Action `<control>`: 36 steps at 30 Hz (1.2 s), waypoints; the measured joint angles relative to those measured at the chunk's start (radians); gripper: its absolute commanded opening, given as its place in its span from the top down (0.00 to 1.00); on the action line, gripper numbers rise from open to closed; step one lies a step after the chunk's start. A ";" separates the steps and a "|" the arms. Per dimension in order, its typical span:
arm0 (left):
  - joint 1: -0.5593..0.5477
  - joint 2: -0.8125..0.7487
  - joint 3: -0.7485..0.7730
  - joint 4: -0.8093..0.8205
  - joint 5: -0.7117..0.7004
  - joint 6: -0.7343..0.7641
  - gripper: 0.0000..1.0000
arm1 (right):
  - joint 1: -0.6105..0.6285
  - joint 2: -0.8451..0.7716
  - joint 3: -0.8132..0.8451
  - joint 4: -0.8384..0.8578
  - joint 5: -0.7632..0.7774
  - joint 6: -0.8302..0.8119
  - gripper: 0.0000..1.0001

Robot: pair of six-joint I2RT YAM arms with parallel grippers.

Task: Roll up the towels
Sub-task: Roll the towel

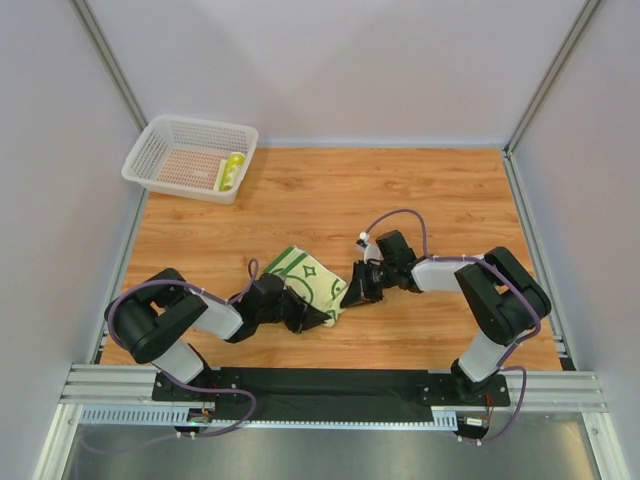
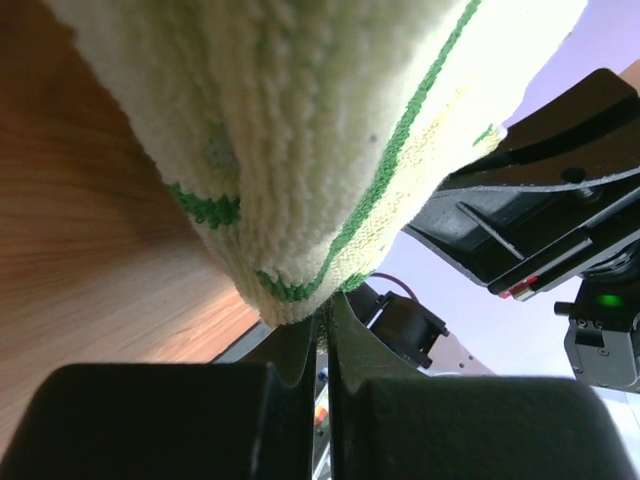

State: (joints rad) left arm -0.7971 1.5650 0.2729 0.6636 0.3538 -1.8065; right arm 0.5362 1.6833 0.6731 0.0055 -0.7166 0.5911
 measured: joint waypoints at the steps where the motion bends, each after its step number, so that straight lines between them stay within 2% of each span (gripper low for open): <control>1: 0.002 0.000 0.000 0.000 0.000 0.000 1.00 | 0.000 0.007 0.005 0.005 0.000 0.003 0.91; 6: 0.008 0.000 -0.001 -0.008 0.000 0.018 1.00 | 0.000 0.065 0.034 0.030 -0.010 0.015 0.93; 10: 0.009 -0.013 0.008 -0.076 -0.002 0.068 0.97 | 0.000 0.095 0.050 0.036 -0.023 0.033 0.94; 13: 0.014 -0.033 0.013 -0.143 -0.012 0.099 1.00 | 0.002 0.098 0.073 -0.005 0.007 0.036 0.90; 18: 0.014 -0.031 0.013 -0.159 -0.008 0.112 1.00 | 0.002 0.040 0.077 -0.071 0.079 0.037 0.54; 21: 0.014 0.019 0.009 -0.073 0.001 0.124 1.00 | 0.002 -0.063 0.021 -0.093 0.148 0.021 0.46; 24: 0.014 0.104 0.008 0.080 0.002 0.138 1.00 | -0.001 -0.149 -0.051 -0.101 0.185 0.023 0.46; 28: 0.014 0.167 0.000 0.214 -0.004 0.145 1.00 | -0.002 -0.164 -0.090 -0.052 0.176 0.041 0.46; 36: 0.020 0.138 -0.005 0.197 0.015 0.144 1.00 | -0.002 -0.074 -0.127 0.202 0.104 0.128 0.49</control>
State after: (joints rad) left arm -0.7773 1.7035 0.2684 0.8604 0.3687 -1.6627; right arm 0.5343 1.6089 0.5457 0.2077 -0.6128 0.7189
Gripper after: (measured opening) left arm 0.009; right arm 0.516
